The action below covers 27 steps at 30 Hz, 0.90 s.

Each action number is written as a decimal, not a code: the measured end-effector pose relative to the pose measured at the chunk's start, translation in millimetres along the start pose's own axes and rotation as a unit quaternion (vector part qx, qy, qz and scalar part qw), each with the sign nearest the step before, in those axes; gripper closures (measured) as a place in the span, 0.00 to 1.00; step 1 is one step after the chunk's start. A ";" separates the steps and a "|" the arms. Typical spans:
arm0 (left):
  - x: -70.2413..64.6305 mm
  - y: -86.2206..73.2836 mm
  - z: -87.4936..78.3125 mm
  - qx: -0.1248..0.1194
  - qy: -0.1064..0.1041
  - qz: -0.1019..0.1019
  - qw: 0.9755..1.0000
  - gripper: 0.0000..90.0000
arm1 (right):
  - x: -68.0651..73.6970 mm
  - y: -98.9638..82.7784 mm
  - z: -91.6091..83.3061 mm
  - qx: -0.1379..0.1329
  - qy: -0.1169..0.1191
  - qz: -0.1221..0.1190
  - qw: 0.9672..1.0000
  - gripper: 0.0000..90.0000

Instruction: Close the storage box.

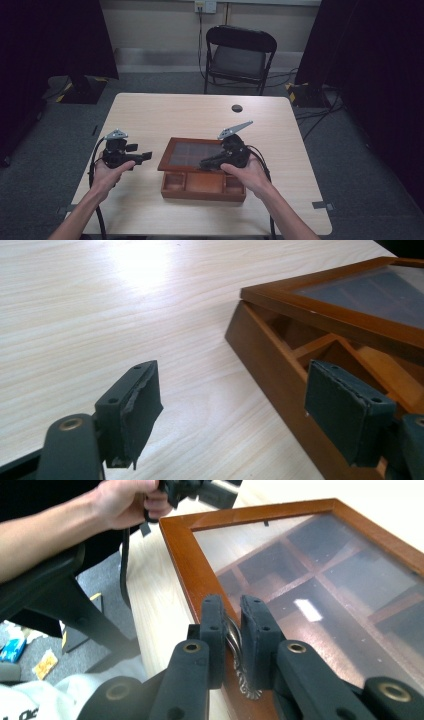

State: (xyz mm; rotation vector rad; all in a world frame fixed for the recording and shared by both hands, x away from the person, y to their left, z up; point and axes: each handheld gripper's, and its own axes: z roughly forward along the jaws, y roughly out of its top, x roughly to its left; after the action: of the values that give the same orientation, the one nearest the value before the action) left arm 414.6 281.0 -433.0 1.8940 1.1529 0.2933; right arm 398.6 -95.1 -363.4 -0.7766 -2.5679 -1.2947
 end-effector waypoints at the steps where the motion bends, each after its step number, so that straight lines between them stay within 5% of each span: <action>1: 0.3 0.0 -0.3 -0.001 -0.001 -0.001 1.000 0.25 | 0.7 -1.3 0.3 0.002 -0.001 -0.001 1.000 0.90; 27: -1.0 -0.2 3.9 0.017 -0.008 -0.001 1.000 0.25 | 2.3 -25.1 21.6 0.045 0.000 -0.022 0.999 0.90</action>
State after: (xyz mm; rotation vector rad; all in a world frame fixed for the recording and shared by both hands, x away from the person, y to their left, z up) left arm 416.2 278.1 -435.3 1.9215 1.1569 0.2589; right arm 385.5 -89.5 -393.4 -0.7080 -2.6368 -1.1808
